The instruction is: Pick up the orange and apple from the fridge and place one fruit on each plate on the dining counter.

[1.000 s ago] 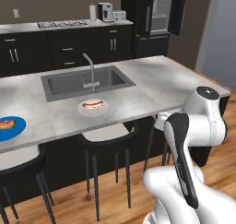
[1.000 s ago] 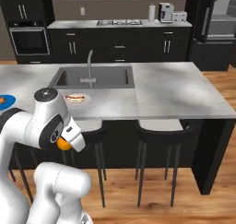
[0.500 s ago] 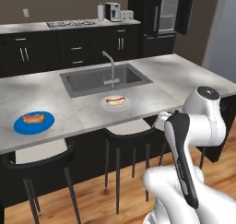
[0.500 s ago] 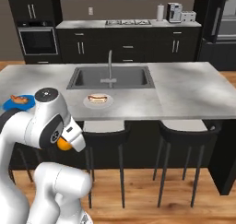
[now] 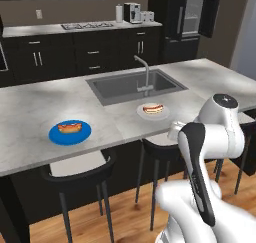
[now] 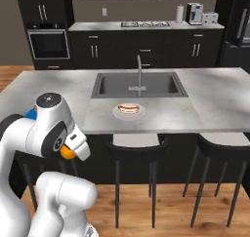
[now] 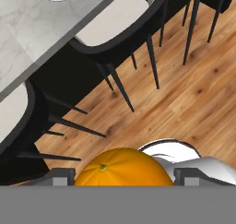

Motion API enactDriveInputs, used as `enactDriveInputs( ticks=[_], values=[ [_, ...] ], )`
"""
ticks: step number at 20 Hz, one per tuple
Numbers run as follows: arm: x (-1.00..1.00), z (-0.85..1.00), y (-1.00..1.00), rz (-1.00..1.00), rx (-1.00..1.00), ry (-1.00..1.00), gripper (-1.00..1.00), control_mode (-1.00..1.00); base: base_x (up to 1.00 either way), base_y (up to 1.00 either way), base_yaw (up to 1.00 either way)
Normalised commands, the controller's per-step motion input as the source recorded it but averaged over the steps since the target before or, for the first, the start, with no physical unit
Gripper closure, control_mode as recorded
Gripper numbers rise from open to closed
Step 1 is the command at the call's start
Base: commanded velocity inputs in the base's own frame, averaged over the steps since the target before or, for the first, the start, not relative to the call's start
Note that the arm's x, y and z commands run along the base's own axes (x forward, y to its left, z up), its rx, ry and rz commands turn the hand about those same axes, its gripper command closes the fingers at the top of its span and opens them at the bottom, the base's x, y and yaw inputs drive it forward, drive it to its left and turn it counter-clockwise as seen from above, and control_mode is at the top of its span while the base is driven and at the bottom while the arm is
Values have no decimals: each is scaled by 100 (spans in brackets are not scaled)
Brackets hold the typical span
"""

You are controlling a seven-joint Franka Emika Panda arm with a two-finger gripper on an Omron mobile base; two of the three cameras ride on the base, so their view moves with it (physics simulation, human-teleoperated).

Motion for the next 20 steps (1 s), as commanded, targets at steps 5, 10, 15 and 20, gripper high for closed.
enactDriveInputs(
  ticks=[5, 10, 15, 20],
  values=[
    [0, 0, 0, 0, 0, 0, 100, 100, 36, 25, 0],
    [0, 0, 0, 0, 0, 0, 100, 100, 29, 11, 0],
    [0, 0, 0, 0, 0, 0, 100, 100, 31, 17, 0],
    [0, 0, 0, 0, 0, 0, 100, 100, 45, 11, 0]
  ],
)
